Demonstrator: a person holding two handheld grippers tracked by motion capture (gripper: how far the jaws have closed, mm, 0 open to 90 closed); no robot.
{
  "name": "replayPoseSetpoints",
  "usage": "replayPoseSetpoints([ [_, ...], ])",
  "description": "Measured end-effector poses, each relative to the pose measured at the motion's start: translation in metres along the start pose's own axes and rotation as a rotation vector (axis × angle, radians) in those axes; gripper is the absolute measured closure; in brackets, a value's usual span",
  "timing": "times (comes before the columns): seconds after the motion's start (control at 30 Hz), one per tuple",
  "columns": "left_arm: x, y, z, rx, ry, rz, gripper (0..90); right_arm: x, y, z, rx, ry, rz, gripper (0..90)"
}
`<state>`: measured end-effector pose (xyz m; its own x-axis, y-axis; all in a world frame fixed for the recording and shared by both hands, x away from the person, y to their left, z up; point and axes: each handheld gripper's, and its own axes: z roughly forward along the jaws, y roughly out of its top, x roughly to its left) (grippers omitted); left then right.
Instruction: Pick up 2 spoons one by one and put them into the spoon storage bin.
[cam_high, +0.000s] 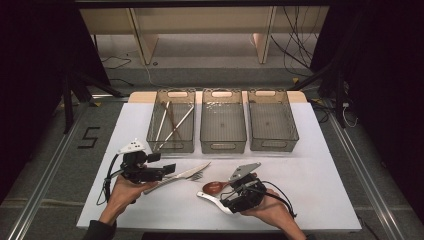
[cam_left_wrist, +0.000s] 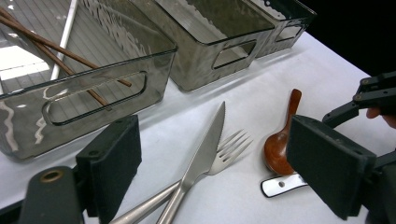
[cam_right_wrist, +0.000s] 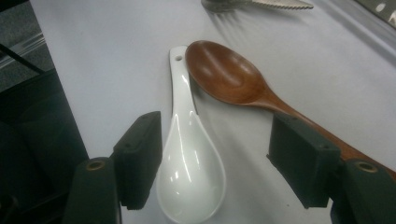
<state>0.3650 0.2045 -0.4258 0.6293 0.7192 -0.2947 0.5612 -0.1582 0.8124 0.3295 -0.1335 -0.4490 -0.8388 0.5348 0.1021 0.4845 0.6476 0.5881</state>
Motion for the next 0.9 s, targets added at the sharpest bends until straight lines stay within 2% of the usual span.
replayPoseSetpoints([
  [0.23, -0.002, -0.009, 0.001, -0.015, -0.003, -0.004, 17.7, 0.001, -0.001, 0.009, 0.021, 0.015, -0.001, 36.8],
  [0.5, -0.007, -0.017, 0.002, -0.039, -0.009, 0.020, 17.8, 0.007, 0.002, 0.017, 0.042, 0.014, -0.019, 38.8],
  [0.63, -0.007, -0.020, 0.002, -0.041, -0.014, 0.016, 17.8, 0.011, 0.006, 0.020, 0.045, 0.019, -0.033, 42.1],
  [0.9, -0.005, -0.024, 0.000, -0.045, -0.009, 0.010, 17.8, 0.017, 0.014, 0.035, 0.094, 0.012, -0.065, 49.5],
])
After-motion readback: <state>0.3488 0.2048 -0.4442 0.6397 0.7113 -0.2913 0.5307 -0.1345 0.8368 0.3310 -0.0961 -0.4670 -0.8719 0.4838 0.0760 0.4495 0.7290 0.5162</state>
